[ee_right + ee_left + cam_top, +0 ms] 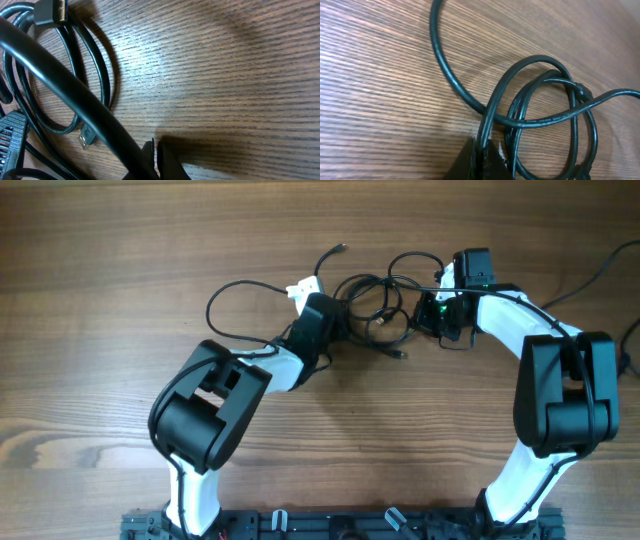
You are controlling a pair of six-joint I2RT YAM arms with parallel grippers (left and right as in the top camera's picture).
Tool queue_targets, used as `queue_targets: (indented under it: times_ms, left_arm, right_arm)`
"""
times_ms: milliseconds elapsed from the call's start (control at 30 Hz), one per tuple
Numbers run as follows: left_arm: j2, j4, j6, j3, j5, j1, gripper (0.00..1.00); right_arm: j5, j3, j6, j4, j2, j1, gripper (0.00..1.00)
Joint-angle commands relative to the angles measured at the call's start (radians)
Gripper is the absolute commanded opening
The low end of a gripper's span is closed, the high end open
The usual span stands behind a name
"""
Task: Untangle cables
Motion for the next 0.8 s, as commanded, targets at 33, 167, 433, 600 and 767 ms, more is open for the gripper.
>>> queue_targets:
  times_ms: [33, 167, 433, 600, 767]
  left_arm:
    - [-0.026, -0.246, 0.009, -0.056, -0.011, 0.098, 0.04]
    - [-0.179, -0.44, 0.01, -0.056, -0.011, 0.243, 0.04]
    - [-0.51, -0.642, 0.217, -0.056, -0.01, 0.551, 0.04]
    - [-0.755, -0.697, 0.214, -0.056, -0.01, 0.801, 0.04]
    - [-0.977, -0.65, 0.045, -0.056, 0.011, 1.065, 0.04]
  right_arm:
    - [0.044, -0.048, -0.024, -0.019, 0.072, 0.007, 0.04]
    - [0.044, -0.048, 0.004, -0.028, 0.072, -0.015, 0.04]
    - [0.06, -0.048, 0.008, -0.029, 0.072, -0.024, 0.04]
    - [0.085, -0.049, 0.01, -0.031, 0.072, -0.041, 0.04]
    - [0.085, -0.049, 0.01, -0.033, 0.072, -0.078, 0.04]
